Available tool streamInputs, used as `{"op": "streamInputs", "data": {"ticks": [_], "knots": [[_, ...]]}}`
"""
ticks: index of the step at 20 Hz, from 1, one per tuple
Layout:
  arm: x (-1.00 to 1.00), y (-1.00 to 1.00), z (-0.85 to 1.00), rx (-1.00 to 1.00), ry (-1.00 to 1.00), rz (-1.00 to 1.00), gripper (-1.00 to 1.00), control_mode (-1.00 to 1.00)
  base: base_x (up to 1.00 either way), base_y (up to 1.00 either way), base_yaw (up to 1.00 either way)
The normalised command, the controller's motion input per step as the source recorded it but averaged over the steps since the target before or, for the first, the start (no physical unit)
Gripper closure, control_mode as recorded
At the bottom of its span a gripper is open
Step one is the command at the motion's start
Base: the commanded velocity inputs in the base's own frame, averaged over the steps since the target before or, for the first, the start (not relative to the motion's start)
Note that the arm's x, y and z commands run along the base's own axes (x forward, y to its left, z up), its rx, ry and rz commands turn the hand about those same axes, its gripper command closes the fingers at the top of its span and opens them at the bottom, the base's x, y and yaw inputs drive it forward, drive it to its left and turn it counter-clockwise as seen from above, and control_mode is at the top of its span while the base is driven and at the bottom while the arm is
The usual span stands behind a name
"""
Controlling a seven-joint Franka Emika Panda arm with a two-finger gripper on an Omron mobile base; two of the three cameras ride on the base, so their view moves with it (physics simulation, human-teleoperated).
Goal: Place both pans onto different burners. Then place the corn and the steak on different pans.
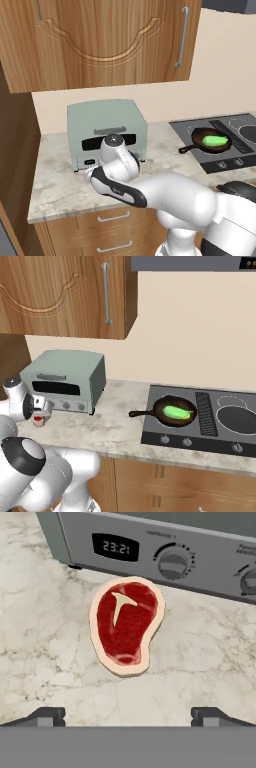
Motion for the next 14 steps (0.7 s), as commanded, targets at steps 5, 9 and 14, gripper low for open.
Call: {"op": "streamInputs", "data": {"ticks": [5, 9, 14], "knots": [[0.12, 0.03, -0.17, 0.0, 0.0, 0.02, -1.0, -1.0, 0.0, 0.0, 0.0], [0.24, 0.07, -0.16, 0.0, 0.0, 0.0, -1.0, -1.0, 0.0, 0.0, 0.0], [0.11, 0.12, -0.14, 0.0, 0.0, 0.0, -1.0, -1.0, 0.0, 0.0, 0.0]]}}
